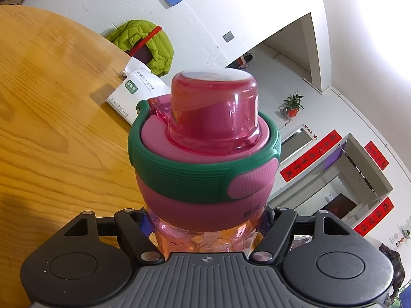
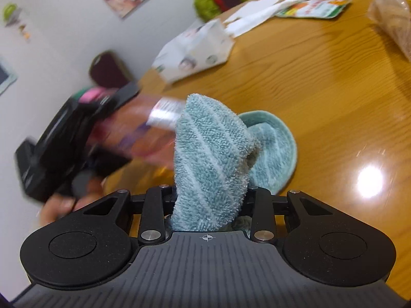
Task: Clean container
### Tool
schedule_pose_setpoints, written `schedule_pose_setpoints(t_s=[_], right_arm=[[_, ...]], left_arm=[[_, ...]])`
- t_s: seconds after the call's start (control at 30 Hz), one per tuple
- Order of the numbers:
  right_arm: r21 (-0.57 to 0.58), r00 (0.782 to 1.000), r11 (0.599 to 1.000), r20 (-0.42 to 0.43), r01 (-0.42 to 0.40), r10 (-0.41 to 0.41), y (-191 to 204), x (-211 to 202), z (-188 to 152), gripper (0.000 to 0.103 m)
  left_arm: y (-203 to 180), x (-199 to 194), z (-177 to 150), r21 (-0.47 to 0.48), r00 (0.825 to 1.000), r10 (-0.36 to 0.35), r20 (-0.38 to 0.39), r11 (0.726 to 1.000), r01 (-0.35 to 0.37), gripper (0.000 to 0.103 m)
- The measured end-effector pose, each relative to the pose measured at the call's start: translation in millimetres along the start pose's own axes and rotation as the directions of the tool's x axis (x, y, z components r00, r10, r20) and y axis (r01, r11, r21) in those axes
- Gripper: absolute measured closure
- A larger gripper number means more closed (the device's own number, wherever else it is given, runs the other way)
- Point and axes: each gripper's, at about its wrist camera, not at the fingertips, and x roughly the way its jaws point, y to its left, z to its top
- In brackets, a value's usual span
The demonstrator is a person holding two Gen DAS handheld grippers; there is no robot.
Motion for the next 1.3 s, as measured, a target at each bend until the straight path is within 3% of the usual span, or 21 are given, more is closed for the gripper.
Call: schedule_pose_setpoints(t_s=[0.1,0.2,0.4,0.57,0.8,0.87,0.97,1.1,1.17,1.27,1.3], right_arm=[[-0.009,1.0,1.0,0.015,0.018,-0.018,0,1,-1,0.068],[-0.017,0.999,0.999,0.029,0.036,-0.036,-1,2,-1,0.068],[-0.034,0.996,0.997,0.059,0.073,-0.071,-1,3,-2,0.068],[-0.046,0.991,0.994,0.084,0.103,-0.099,-2,5,-3,0.068],[-0.063,0.983,0.987,0.12,0.147,-0.139,-3,6,-4,0.067],[-0.067,0.98,0.985,0.13,0.159,-0.15,-3,7,-5,0.067],[-0.074,0.975,0.981,0.146,0.178,-0.166,-3,8,-5,0.064],[-0.082,0.968,0.976,0.167,0.203,-0.187,-4,9,-6,0.057],[-0.086,0.966,0.973,0.172,0.212,-0.195,-5,0,-4,0.054],[-0.08,0.97,0.977,0.159,0.198,-0.184,-13,-10,4,0.039],[-0.076,0.973,0.98,0.155,0.184,-0.171,-12,-13,4,0.029]], left_arm=[[-3,0,0,0.026,1.0,0.003,-0.006,1.0,-0.002,0.032],[-16,-3,1,0.119,0.999,0.038,-0.007,0.992,-0.037,0.032],[-55,-9,0,0.343,0.985,0.159,-0.066,0.931,-0.128,0.032],[-84,7,-5,0.505,0.968,0.234,-0.091,0.848,-0.158,0.032],[-110,28,-32,0.703,0.957,0.289,-0.02,0.685,-0.192,0.032],[-114,27,-35,0.724,0.953,0.301,-0.015,0.66,-0.197,0.032],[-114,21,-33,0.717,0.95,0.311,-0.029,0.668,-0.197,0.032],[-114,20,-33,0.736,0.945,0.328,-0.016,0.643,-0.211,0.032],[-114,21,-33,0.73,0.946,0.325,-0.007,0.648,-0.218,0.032],[-112,17,-34,0.705,0.949,0.314,-0.009,0.675,-0.217,0.027],[-110,15,-34,0.695,0.951,0.31,-0.015,0.687,-0.213,0.024]])
